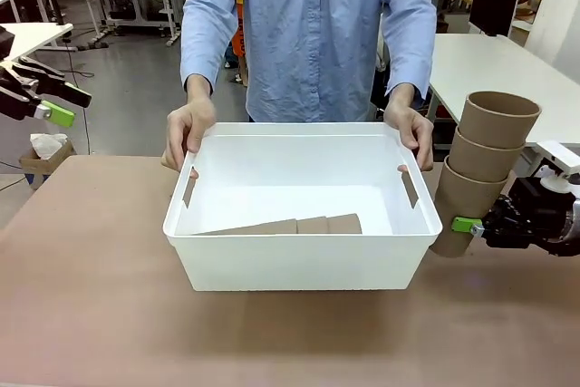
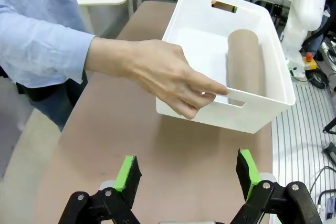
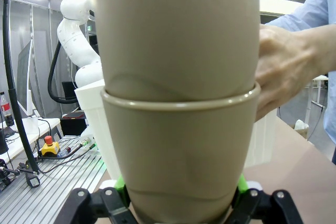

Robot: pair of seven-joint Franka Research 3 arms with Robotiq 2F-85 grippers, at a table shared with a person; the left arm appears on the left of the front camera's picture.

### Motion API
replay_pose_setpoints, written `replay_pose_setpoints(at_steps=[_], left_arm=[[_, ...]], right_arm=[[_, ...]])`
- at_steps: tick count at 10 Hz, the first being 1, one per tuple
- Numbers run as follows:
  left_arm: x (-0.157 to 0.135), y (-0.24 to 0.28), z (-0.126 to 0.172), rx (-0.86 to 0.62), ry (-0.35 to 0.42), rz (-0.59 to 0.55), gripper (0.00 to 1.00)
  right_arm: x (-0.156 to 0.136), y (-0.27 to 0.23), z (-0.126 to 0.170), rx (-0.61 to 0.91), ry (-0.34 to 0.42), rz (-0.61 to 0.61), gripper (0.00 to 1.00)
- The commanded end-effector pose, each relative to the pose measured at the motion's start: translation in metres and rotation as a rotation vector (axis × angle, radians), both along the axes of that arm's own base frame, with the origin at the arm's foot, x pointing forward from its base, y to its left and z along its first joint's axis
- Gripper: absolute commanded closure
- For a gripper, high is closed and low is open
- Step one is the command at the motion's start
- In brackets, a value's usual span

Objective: Stack the cups and store them in the basket.
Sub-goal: Place the stack of Reusable plastic cups into the Pantry Basket.

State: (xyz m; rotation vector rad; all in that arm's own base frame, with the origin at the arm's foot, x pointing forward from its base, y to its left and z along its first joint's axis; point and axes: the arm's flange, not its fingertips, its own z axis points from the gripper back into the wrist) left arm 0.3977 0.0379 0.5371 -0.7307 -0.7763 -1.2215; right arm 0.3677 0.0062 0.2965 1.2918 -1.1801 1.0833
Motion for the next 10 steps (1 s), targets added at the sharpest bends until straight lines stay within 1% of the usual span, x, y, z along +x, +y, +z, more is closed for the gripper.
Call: replay_pose_setpoints(at_steps=[1,10], left_arm=[[0.0000,-0.0005,0.0008,-0.002,0.007,0.001,0.04],[0.0000,-0.0005,0.0008,-0.002,0.007,0.001,0.04]], right_arm=[[0.0000,0.0005,0.0050,0.003,-0.007,0.002,0.16],[0.0000,0.0005,0.0050,0.003,-0.007,0.002,0.16]])
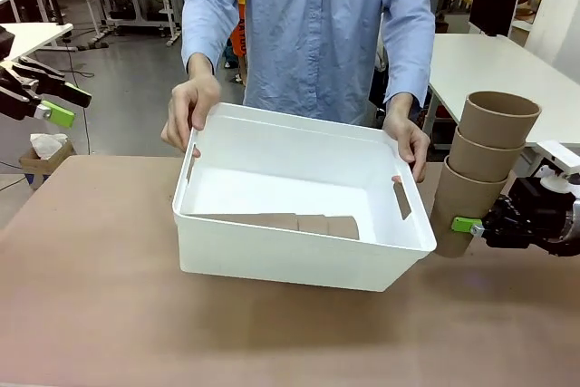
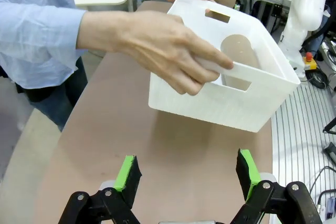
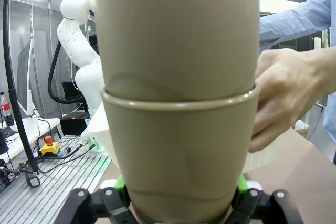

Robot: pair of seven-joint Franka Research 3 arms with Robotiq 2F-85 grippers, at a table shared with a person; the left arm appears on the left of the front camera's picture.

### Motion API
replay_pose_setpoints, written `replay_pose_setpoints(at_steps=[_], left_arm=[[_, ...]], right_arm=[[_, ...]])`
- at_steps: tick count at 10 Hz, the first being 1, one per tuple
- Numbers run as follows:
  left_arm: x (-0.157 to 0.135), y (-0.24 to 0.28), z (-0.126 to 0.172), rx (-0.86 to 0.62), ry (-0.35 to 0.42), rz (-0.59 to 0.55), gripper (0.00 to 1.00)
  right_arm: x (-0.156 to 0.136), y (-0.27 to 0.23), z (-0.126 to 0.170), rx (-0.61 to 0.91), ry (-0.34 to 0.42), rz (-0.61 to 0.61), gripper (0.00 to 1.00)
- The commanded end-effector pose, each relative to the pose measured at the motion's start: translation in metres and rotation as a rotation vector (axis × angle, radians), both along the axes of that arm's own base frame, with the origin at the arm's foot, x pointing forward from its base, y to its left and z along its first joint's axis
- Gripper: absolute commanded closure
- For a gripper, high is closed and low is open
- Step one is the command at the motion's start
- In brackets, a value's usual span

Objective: Stack the cups and store them in the basket.
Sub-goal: Place the stack of Reusable plastic cups into the Pantry Basket.

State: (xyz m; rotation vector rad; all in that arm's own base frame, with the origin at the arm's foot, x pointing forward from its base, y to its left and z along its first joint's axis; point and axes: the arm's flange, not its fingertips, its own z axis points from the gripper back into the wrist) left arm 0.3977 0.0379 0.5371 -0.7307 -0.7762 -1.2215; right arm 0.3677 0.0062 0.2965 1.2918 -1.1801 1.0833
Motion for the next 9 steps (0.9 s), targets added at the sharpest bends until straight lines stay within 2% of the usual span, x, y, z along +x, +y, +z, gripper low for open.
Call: replay_pose_setpoints(at_steps=[1,6,9], left_arm=[[0.000,-0.001,0.001,-0.002,0.007,0.001,0.04],[0.000,-0.001,0.001,-0.002,0.007,0.001,0.04],[0.000,-0.001,0.001,-0.002,0.007,0.001,0.04]], right_arm=[[0.000,0.000,0.005,0.003,-0.007,0.002,0.16],[0.000,0.000,0.000,0.000,0.000,0.000,0.16],[-0.010,-0.004,0.065,-0.061,0.056,-0.044,0.16]])
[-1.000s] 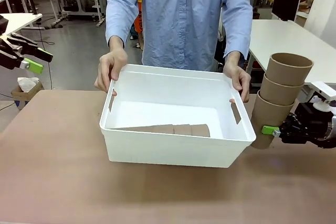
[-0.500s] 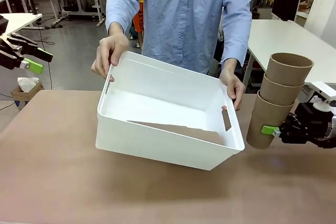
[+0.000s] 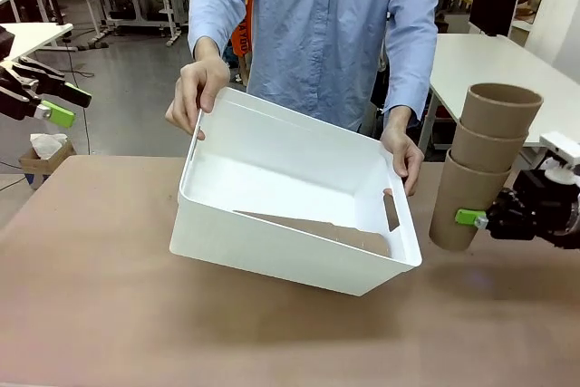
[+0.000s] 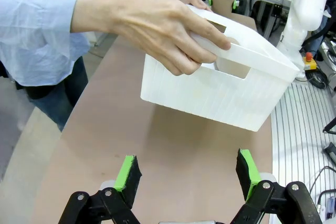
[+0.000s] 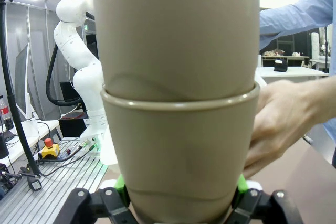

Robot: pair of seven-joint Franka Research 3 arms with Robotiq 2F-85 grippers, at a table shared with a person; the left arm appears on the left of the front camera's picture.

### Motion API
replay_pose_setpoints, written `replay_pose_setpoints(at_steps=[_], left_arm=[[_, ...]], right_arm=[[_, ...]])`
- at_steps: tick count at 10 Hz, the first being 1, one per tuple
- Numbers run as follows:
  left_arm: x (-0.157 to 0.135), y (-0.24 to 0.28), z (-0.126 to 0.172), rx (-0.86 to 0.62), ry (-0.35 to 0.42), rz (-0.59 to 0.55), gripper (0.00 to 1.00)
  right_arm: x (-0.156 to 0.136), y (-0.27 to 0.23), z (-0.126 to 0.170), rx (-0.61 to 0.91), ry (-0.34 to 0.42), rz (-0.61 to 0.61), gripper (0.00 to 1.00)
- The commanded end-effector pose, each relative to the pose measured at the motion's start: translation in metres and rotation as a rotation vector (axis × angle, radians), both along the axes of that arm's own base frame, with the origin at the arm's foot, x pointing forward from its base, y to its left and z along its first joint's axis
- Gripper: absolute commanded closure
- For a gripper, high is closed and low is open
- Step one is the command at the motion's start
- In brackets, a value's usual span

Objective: Stack the cups and store them in the basket.
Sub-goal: Place the stack of Reusable plastic cups into the Pantry Basket.

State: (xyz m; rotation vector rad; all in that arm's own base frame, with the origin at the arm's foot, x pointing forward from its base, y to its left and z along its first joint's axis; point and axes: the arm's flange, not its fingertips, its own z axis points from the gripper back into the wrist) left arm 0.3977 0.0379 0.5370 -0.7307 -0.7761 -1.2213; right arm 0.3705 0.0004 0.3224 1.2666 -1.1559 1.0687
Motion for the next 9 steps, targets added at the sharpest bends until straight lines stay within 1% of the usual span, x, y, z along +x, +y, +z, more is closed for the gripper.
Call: replay_pose_setpoints(at_steps=[1,4,5,6,7,9], left_arm=[[0.000,-0.001,0.001,-0.002,0.007,0.001,0.04],[0.000,-0.001,0.001,-0.002,0.007,0.001,0.04],[0.000,-0.001,0.001,-0.002,0.007,0.001,0.04],[0.000,-0.001,0.001,-0.002,0.007,0.001,0.04],[0.000,-0.001,0.001,-0.002,0.007,0.001,0.04],[0.000,-0.001,0.001,-0.002,0.007,0.001,0.04]], right_arm=[[-0.019,0.001,0.069,-0.072,0.031,-0.046,0.16],[-0.030,0.012,0.143,-0.188,0.021,-0.096,0.16],[-0.033,0.022,0.168,-0.253,0.023,-0.114,0.16],[-0.032,0.037,0.187,-0.325,0.023,-0.144,0.16],[-0.025,0.055,0.201,-0.394,0.026,-0.162,0.16],[-0.025,0.087,0.216,-0.533,0.035,-0.175,0.16]])
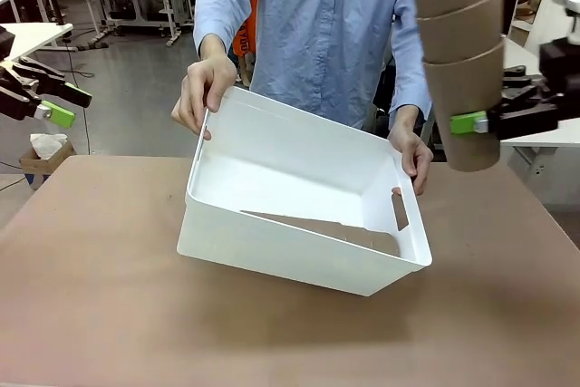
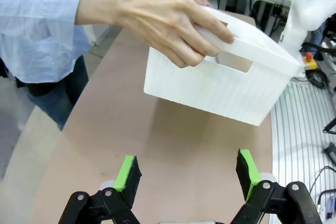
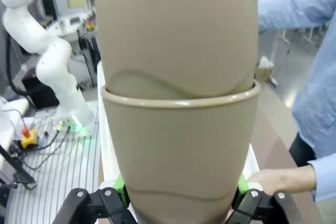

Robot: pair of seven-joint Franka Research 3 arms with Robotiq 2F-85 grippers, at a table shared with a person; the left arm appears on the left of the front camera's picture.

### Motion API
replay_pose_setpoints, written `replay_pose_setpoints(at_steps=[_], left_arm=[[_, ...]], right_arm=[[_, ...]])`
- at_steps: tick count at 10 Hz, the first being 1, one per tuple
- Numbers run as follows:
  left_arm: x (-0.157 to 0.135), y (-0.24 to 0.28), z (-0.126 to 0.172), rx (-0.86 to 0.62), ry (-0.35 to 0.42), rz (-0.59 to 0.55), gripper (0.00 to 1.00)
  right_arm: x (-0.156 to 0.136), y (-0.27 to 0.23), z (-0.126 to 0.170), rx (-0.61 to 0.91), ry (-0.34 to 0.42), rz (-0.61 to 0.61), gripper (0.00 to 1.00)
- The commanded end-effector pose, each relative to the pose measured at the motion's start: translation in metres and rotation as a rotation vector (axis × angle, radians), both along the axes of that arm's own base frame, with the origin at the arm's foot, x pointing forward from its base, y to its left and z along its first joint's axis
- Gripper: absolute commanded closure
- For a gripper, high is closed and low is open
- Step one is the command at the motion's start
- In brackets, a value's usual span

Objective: Stack the cups and store them in the basket.
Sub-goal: Place the stack of Reusable plastic cups into the Pantry Basket.

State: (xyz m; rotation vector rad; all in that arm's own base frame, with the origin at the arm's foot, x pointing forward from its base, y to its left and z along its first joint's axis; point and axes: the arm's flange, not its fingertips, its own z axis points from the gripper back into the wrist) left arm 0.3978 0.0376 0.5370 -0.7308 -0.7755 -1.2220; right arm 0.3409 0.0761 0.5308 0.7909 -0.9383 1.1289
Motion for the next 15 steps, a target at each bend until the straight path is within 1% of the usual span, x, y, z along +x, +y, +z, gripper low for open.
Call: replay_pose_setpoints(at_steps=[1,3,5,6,7,8,15], left_arm=[[0.000,0.000,0.001,-0.003,0.007,0.001,0.04],[0.000,0.000,0.001,-0.003,0.007,0.001,0.04],[0.000,0.000,0.001,-0.003,0.007,0.001,0.04],[0.000,0.000,0.001,-0.003,0.007,0.001,0.04],[0.000,0.000,0.001,-0.003,0.007,0.001,0.04],[0.000,0.000,0.001,-0.003,0.007,0.001,0.04],[0.000,0.000,0.001,-0.003,0.007,0.001,0.04]], right_arm=[[0.006,0.027,0.011,-0.134,0.055,-0.018,0.16],[0.015,0.060,0.015,-0.242,0.059,-0.021,0.16],[0.021,0.090,0.009,-0.329,0.041,-0.017,0.16],[0.026,0.099,0.005,-0.347,0.046,-0.014,0.16],[0.031,0.102,0.000,-0.315,0.020,-0.011,0.16],[0.014,0.090,-0.001,-0.325,0.023,0.008,0.16],[0.014,0.090,-0.001,-0.325,0.023,0.008,0.16]])
